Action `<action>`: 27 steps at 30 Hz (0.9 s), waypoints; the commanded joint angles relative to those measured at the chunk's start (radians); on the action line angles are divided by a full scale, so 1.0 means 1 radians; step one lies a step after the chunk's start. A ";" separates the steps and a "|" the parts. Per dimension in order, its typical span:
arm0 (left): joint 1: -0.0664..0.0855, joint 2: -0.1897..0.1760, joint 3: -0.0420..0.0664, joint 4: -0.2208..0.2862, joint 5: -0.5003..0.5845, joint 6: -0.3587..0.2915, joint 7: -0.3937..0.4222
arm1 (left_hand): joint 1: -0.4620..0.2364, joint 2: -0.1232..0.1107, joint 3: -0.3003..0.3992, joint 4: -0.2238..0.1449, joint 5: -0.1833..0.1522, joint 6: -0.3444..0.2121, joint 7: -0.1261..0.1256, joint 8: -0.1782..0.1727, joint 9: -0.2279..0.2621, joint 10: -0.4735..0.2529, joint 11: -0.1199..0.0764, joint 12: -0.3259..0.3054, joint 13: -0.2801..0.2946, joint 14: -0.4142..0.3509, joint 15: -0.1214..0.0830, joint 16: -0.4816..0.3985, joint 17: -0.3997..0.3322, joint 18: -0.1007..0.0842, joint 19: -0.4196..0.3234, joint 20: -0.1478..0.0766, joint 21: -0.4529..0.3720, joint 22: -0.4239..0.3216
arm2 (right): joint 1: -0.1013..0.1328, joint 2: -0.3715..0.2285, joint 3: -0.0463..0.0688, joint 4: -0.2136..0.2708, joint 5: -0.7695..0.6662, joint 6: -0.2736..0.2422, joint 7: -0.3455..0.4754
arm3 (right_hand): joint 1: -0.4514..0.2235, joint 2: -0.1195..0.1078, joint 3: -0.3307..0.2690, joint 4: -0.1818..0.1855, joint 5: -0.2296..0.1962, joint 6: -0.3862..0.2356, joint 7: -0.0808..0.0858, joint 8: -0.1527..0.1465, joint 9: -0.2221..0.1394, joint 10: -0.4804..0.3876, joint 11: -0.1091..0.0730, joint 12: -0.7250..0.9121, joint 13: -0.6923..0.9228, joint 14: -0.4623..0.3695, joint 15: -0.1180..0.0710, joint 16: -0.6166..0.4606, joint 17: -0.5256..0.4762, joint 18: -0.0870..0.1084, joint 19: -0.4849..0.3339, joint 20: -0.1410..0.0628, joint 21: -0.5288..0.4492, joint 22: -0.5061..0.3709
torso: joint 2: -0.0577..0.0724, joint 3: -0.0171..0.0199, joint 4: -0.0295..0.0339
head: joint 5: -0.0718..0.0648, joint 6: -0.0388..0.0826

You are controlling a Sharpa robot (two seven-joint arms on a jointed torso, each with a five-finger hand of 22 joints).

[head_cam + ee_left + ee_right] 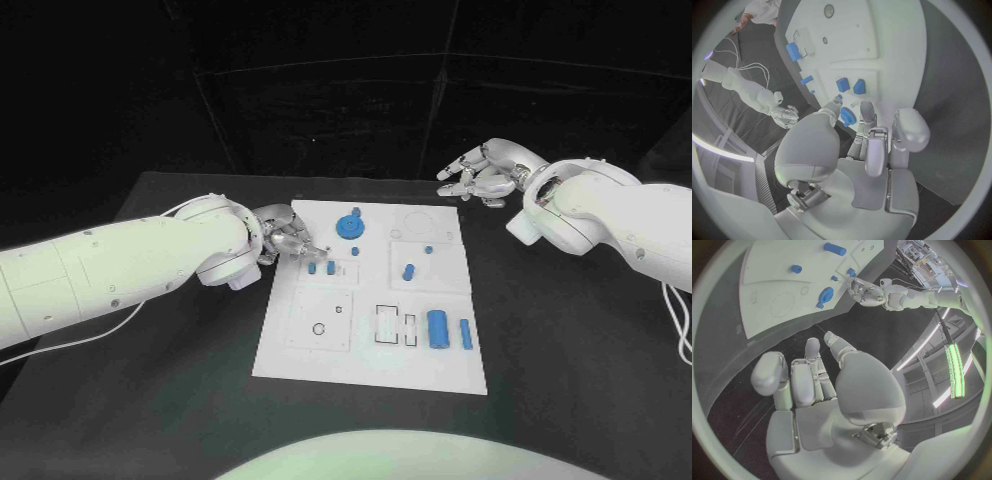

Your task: Assemble the parts on the task board

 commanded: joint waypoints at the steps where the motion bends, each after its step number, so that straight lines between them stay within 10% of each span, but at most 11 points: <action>1: 0.002 0.000 0.001 -0.002 0.116 -0.098 0.212 | 0.043 0.014 0.001 -0.015 0.003 0.000 0.014 0.000 -0.022 -0.060 0.013 -0.042 -0.032 0.066 0.014 -0.056 0.148 0.029 -0.054 0.010 -0.117 -0.141 | 0.002 0.001 0.001 -0.002 0.001 0.006 0.008 | -0.002 0.004 -0.003 0.004 0.006 -0.004 -0.001 0.004 0.000 -0.007 0.003 -0.004 -0.001 0.026 0.001 -0.003 -0.001 0.009 -0.007 0.001 -0.005 -0.001 | 0.000 0.0006 -0.0007 | -0.001 0.003; 5: 0.003 0.014 0.001 -0.013 0.110 -0.113 0.336 | 0.145 0.030 0.041 -0.064 0.004 -0.017 0.036 -0.023 -0.063 -0.167 0.036 -0.124 -0.094 -0.042 0.035 -0.222 -0.061 0.078 -0.194 0.027 -0.390 -0.448 | 0.002 0.002 0.001 -0.003 0.001 0.006 0.008 | -0.002 0.004 -0.003 0.004 0.006 -0.004 -0.001 0.004 0.000 -0.007 0.003 -0.004 -0.001 0.026 0.001 -0.003 -0.001 0.009 -0.007 0.001 -0.005 -0.001 | 0.000 0.0008 -0.0008 | -0.005 0.008; 7: 0.003 0.025 0.001 -0.020 0.064 -0.118 0.379 | 0.206 0.029 0.079 -0.099 0.003 -0.007 0.047 -0.041 -0.087 -0.215 0.048 -0.176 -0.134 -0.133 0.048 -0.345 -0.200 0.077 -0.235 0.039 -0.438 -0.477 | 0.002 0.002 0.001 -0.003 0.001 0.006 0.008 | -0.002 0.004 -0.003 0.004 0.006 -0.004 -0.001 0.004 0.000 -0.007 0.003 -0.004 -0.001 0.026 0.001 -0.003 -0.001 0.009 -0.007 0.001 -0.005 -0.001 | 0.000 0.0009 -0.0021 | -0.005 0.008; 13: 0.003 0.076 0.001 -0.050 -0.186 -0.137 0.469 | 0.282 -0.014 0.192 -0.173 0.000 0.078 0.042 -0.132 -0.199 -0.192 0.051 -0.292 -0.277 -0.208 0.043 -0.448 -0.321 0.079 -0.252 0.044 -0.497 -0.515 | 0.002 0.005 0.001 -0.004 0.001 0.005 0.009 | -0.002 0.004 -0.003 0.004 0.007 -0.005 -0.001 0.004 0.000 -0.008 0.003 -0.005 -0.003 0.026 0.002 -0.004 -0.002 0.009 -0.008 0.001 -0.006 -0.002 | 0.001 0.0007 -0.0027 | -0.011 0.015; 27: 0.003 0.183 -0.004 -0.131 -0.561 -0.063 0.411 | 0.246 -0.074 0.199 -0.192 -0.001 0.163 0.025 -0.222 -0.306 -0.182 0.046 -0.400 -0.429 -0.020 0.040 -0.218 -0.101 0.075 -0.111 0.034 -0.416 -0.456 | 0.002 0.010 0.001 -0.004 -0.002 0.004 0.010 | -0.002 0.004 -0.003 0.004 0.007 -0.005 -0.001 0.004 0.000 -0.008 0.003 -0.005 -0.003 0.026 0.002 -0.004 -0.002 0.009 -0.008 0.001 -0.006 -0.002 | 0.001 0.0006 -0.0022 | -0.021 0.022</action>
